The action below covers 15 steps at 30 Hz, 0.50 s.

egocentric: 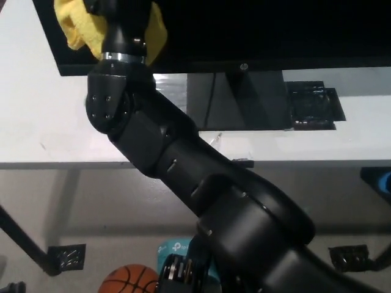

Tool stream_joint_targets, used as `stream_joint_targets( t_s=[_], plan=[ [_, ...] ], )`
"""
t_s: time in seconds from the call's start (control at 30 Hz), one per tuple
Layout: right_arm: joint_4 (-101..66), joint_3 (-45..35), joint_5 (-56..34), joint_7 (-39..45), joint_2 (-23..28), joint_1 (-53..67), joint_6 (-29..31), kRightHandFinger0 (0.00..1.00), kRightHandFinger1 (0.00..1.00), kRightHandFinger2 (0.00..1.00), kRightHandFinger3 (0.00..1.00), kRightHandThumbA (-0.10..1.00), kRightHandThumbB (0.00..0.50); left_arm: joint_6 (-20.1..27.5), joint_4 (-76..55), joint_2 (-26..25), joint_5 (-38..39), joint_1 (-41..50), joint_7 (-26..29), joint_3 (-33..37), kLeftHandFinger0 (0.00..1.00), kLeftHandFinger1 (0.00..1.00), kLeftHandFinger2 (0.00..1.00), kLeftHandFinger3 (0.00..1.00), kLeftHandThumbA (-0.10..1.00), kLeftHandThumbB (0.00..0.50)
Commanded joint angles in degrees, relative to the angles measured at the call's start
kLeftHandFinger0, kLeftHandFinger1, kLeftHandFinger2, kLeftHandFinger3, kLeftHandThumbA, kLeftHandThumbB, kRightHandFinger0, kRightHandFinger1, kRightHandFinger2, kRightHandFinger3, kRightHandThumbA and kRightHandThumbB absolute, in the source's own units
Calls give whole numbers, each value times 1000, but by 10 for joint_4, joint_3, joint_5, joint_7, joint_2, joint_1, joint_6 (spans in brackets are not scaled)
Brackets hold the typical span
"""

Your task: The robot uses its right hand to pick up the cloth kept in the middle of the desk and use it to wipe the monitor in the middle of the desk by swiping its screen twice

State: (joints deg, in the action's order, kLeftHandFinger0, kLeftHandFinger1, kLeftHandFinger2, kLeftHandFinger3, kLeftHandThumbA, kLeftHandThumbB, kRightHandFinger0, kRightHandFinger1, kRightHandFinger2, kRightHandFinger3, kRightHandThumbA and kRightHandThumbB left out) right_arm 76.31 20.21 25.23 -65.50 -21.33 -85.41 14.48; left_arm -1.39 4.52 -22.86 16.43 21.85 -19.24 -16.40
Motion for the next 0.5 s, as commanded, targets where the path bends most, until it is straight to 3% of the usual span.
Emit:
stream_joint_targets(
  t_s=[0.0,0.03,0.07,0.1,0.13,0.17,0.2,0.23,0.27,0.33,0.4,0.43,0.47],
  plan=[
    [-14,29,6,8,-4,-22,32,0,0,114,79,-100,152,-9,-19,-14,-1,11,-1,0,499,523,644,791,-81,159],
    [-6,22,12,5,-4,-21,34,0,0,107,40,-100,136,-1,-10,-14,3,10,-5,-1,478,511,630,778,-70,171],
    [-3,23,15,2,-3,-19,35,0,0,112,129,-100,191,2,-7,-14,1,11,-5,-2,464,500,620,766,-72,167],
    [-1,23,19,0,0,-18,34,0,0,112,157,-100,207,2,-9,-14,-5,13,0,-2,460,497,616,761,-75,168],
    [-5,26,21,8,7,-14,33,0,0,45,210,-100,256,2,-8,-14,-9,12,2,-1,470,497,611,762,-69,166],
    [-6,29,24,9,16,-10,34,0,0,23,130,-100,196,25,15,-14,-1,7,-10,-2,474,496,611,761,-77,160],
    [-6,30,26,9,19,-8,34,0,0,19,104,-100,177,35,24,-15,2,6,-16,-2,476,496,610,761,-84,160],
    [-6,32,29,6,22,-7,32,0,0,16,18,-100,126,39,27,-16,1,6,-17,-2,480,496,611,764,-65,164],
    [-6,45,44,3,39,-2,26,0,0,22,4,-100,39,44,32,-15,6,6,-22,-3,476,494,611,755,-50,182],
    [-7,56,52,7,50,2,22,0,0,115,192,-100,142,40,27,-13,5,11,-19,-4,477,494,611,744,-38,178],
    [-9,76,69,19,75,11,30,0,0,129,268,-100,105,35,19,-12,0,15,-13,-3,488,504,629,750,-33,167],
    [-12,88,77,33,92,18,34,0,0,125,309,-100,110,38,16,-11,-2,17,-14,-1,490,506,633,752,-27,167],
    [-11,116,103,26,119,29,40,0,0,173,314,-100,153,56,35,-13,0,14,-22,-1,466,490,619,749,-38,157]
  ],
)
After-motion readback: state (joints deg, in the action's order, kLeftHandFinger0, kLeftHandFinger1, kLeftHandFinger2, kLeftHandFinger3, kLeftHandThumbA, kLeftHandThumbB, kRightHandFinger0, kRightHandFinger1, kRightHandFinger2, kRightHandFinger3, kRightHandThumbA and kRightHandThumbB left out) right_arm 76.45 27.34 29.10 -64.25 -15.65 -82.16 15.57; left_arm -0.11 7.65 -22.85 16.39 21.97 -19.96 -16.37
